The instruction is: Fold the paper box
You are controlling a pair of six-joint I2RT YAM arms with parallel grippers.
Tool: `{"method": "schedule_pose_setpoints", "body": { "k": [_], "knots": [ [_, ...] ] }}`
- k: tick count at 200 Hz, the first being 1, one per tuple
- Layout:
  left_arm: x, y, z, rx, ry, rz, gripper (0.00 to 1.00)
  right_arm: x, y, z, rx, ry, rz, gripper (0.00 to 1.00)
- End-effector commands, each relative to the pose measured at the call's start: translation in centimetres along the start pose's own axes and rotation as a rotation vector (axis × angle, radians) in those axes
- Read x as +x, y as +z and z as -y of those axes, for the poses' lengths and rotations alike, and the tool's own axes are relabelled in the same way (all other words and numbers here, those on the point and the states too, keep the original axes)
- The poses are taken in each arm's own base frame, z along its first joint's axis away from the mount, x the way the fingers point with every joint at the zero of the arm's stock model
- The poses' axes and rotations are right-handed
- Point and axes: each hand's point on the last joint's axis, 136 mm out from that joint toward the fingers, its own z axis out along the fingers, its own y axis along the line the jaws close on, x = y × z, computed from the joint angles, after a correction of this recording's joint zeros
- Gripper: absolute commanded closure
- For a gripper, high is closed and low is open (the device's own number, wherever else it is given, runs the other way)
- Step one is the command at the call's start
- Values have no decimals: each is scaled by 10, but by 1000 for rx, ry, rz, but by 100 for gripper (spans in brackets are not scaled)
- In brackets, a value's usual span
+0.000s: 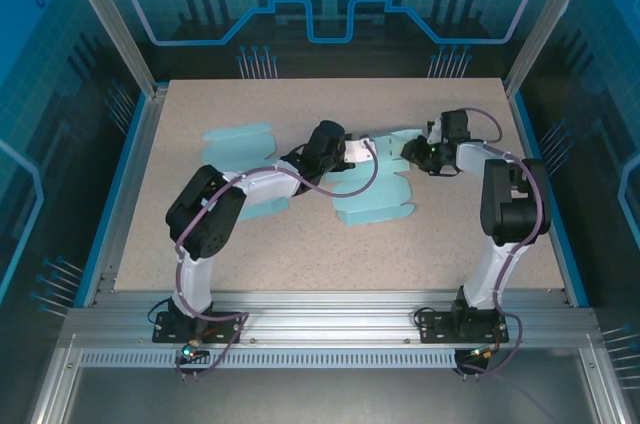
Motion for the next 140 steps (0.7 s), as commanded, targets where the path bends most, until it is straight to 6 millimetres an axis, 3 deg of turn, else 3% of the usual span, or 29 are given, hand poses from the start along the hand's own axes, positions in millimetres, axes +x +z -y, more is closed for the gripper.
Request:
{"method": "schedule_pose_setpoints", "body": {
  "k": [1,64,92,122,140],
  "knots": [
    [-6,-8,-5,3,-29,33,100,-9,1,-1,-15,-13,10,66],
    [4,2,-7,-19,-33,-34,100,13,3,14,36,3,-22,59],
    [7,8,-5,-23,-16,-70,100,20,8,7,-14,18,-34,61],
    [8,14,1,-19,10,-88,100,19,7,-8,-93,26,-14,71],
    [7,15,2,-16,14,-89,100,17,4,-18,-130,16,5,72]
  ]
}}
